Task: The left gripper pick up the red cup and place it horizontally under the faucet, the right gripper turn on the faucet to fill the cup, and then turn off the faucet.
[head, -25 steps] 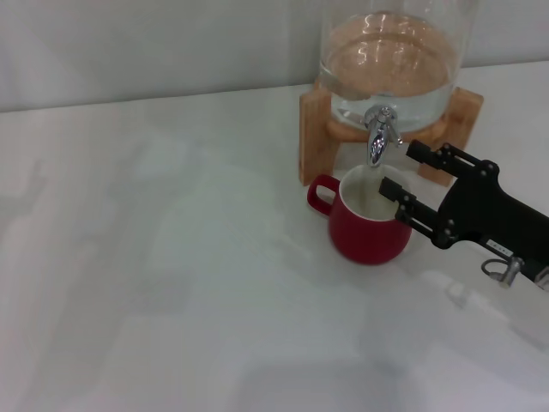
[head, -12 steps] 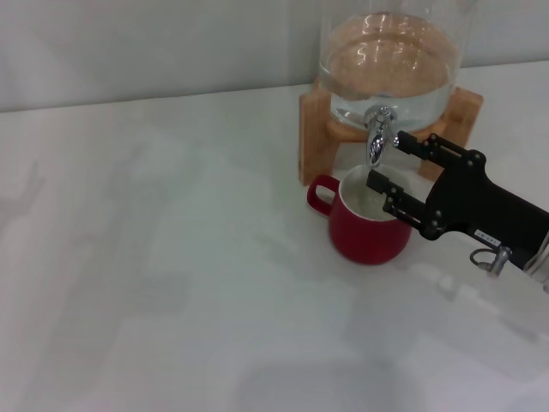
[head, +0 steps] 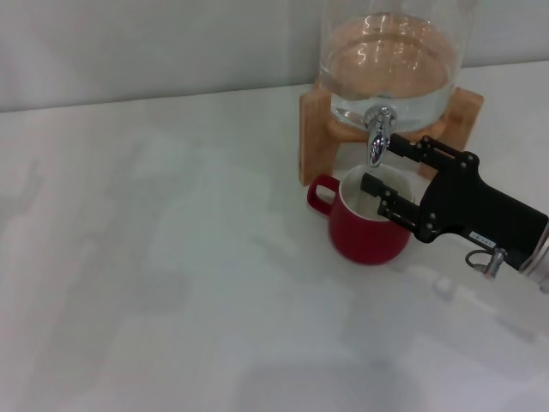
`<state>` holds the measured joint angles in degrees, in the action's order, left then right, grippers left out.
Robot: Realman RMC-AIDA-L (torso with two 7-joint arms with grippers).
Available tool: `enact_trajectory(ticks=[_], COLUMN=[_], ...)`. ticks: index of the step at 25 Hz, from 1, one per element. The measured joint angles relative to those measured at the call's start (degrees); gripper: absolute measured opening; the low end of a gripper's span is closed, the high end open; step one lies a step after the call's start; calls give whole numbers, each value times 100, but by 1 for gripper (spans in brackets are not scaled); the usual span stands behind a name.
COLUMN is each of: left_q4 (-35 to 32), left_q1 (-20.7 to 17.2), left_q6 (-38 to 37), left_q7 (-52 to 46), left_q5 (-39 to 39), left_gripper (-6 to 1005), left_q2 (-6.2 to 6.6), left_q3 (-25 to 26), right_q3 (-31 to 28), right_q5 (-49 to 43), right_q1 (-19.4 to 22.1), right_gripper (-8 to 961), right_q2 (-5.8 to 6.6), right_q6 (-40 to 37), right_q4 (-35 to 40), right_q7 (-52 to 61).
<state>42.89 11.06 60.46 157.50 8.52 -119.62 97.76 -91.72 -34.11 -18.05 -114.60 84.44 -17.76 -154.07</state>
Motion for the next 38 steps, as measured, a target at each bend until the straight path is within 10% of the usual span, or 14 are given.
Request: enact_trajectory(ticks=[38], left_q4=[-9], left_q1=[89], left_q6=[-34], left_q7=[0], left_q5=[19], left_gripper=[863], left_q2=[9], left_q3=[-19], right_q3=[-247], right_q5=[76], right_q1=[123], right_gripper=[598], right_q2=[-57], right_q6=[98], right_q4=[-163], right_q7=[-10])
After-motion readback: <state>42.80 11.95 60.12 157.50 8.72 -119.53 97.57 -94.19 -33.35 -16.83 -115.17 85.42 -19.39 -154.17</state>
